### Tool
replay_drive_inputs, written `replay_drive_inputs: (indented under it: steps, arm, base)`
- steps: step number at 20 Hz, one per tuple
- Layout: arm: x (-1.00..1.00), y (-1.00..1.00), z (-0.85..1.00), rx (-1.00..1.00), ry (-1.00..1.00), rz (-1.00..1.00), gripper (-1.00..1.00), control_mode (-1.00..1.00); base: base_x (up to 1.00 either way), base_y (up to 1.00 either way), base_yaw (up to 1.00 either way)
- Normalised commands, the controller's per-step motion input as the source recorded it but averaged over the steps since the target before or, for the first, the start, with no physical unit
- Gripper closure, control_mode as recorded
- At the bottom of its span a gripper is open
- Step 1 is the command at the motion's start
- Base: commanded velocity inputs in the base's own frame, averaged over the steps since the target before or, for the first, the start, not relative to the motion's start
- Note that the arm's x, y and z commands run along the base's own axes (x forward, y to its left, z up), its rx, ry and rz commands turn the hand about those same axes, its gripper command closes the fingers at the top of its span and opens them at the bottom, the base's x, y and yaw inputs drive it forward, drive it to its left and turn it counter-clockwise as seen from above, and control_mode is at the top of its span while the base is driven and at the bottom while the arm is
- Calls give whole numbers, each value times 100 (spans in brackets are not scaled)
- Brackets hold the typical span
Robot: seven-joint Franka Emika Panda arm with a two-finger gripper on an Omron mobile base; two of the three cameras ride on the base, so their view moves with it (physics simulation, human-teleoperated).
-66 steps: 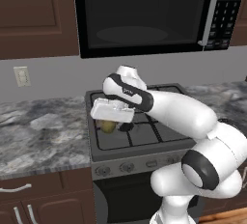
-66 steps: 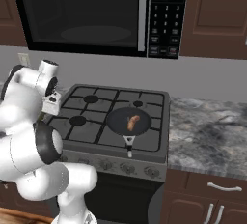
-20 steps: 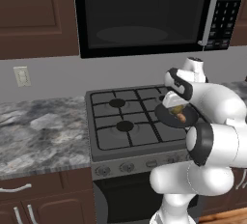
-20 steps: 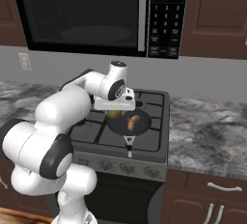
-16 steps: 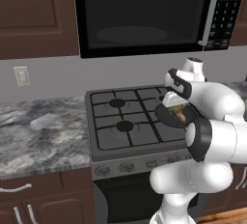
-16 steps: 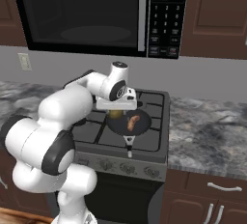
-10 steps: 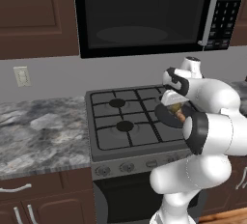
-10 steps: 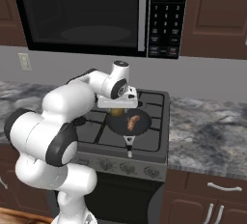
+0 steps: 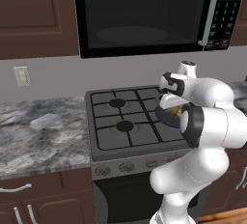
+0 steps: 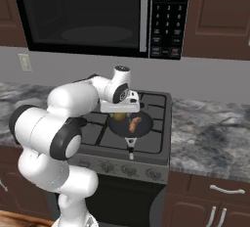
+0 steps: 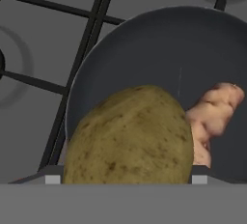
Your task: Put the potato and potato in the pan. Then turn on the front right burner and set the heat to medium.
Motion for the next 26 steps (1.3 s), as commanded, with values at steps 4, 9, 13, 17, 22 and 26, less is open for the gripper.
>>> replay_drive_inputs:
  steps: [4, 9, 13, 17, 22, 26]
  arm:
    - [16, 0, -20, -3, 0, -1, 100, -100]
    - [9, 0, -33, -4, 0, -1, 100, -100]
    - [2, 0, -25, -3, 0, -2, 100, -100]
    - [0, -4, -6, -1, 0, -4, -100, -100]
    - [0, -2, 0, 0, 0, -1, -100, -100]
    - [0, 0, 1, 0, 0, 0, -100, -100]
  base:
    - [0, 0, 0]
    - [0, 0, 0]
    - [0, 0, 0]
    - [0, 0, 0]
    - [0, 0, 0]
    - [0, 0, 0]
